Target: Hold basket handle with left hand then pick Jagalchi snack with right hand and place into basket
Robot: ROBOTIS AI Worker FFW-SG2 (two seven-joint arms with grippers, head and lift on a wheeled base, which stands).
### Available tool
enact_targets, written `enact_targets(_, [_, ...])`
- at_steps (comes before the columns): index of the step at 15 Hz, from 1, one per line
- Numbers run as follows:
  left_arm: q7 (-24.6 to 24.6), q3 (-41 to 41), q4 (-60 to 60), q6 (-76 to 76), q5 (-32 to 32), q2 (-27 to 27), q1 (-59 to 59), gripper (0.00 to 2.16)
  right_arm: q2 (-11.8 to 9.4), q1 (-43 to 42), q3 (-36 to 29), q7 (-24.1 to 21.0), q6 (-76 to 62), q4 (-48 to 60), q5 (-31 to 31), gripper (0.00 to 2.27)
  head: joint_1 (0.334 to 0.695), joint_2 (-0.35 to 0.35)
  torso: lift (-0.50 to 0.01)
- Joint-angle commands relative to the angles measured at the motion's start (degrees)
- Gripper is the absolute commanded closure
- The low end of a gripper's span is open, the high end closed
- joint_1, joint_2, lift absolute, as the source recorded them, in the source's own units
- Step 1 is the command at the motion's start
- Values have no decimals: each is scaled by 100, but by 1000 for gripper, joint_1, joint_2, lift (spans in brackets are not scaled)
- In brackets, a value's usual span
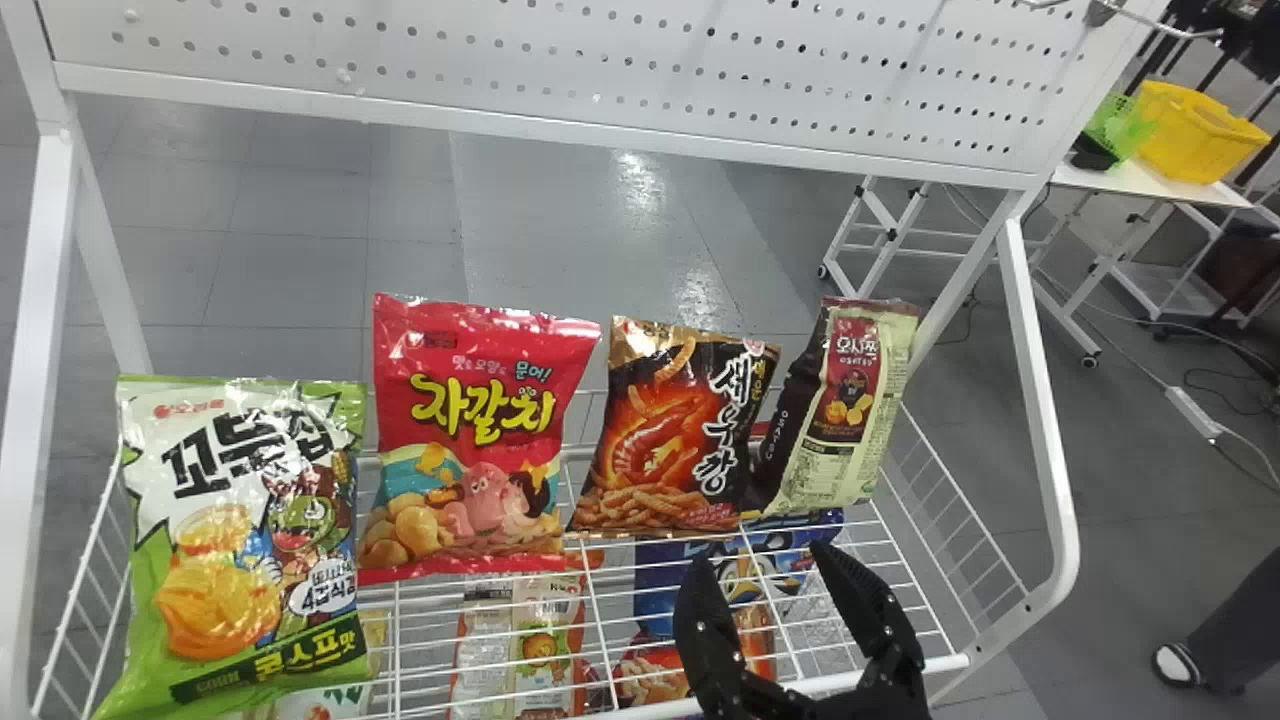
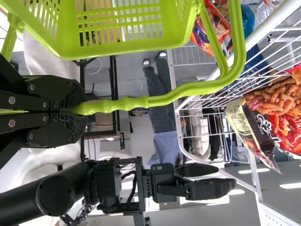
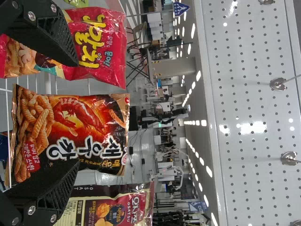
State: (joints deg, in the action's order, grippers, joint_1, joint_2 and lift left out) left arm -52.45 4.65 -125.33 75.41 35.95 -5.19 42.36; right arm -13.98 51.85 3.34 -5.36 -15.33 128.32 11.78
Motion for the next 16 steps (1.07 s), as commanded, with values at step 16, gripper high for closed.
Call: enact_targets(16, [-38, 36, -70, 84, 26, -35, -35, 1396, 141, -1072, 888, -405, 1371, -88, -545, 83, 695, -350, -10])
